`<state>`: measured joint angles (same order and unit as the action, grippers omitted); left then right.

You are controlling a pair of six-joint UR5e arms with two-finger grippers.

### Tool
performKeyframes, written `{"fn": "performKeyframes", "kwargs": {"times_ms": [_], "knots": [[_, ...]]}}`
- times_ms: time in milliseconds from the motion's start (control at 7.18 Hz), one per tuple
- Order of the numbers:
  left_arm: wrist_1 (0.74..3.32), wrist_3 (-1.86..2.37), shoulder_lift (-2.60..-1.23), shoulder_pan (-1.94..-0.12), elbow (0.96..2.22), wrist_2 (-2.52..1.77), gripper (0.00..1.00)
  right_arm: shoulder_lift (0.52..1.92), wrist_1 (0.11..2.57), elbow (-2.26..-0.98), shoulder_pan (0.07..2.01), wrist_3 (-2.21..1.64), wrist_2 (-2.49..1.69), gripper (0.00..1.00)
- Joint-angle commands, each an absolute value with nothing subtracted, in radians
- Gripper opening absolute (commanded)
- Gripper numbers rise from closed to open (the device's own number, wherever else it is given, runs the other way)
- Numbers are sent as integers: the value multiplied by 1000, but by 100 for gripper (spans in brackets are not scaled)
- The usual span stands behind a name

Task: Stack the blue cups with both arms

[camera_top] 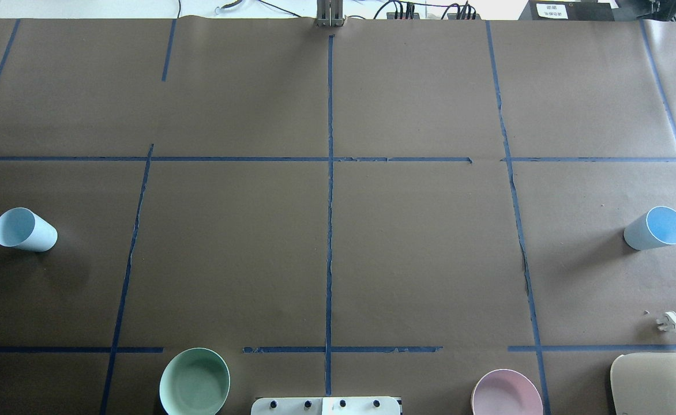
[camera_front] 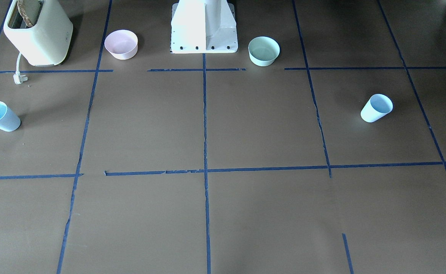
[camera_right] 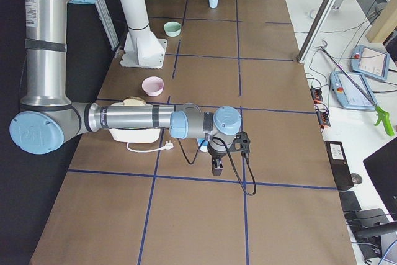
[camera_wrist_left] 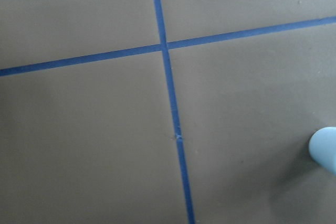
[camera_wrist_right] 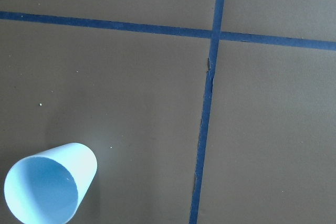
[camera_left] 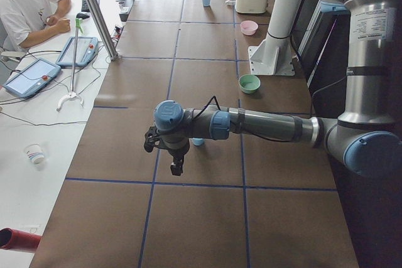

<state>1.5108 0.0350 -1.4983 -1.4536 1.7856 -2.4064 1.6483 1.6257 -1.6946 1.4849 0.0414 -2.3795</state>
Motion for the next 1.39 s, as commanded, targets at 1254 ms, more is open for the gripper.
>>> {"fn": "performKeyframes", "kwargs": {"times_ms": [1254], "knots": [[1881, 623, -1480, -1032, 1737, -2275, 100, 1649, 1578, -1657, 1479, 40, -2405, 100]]}}
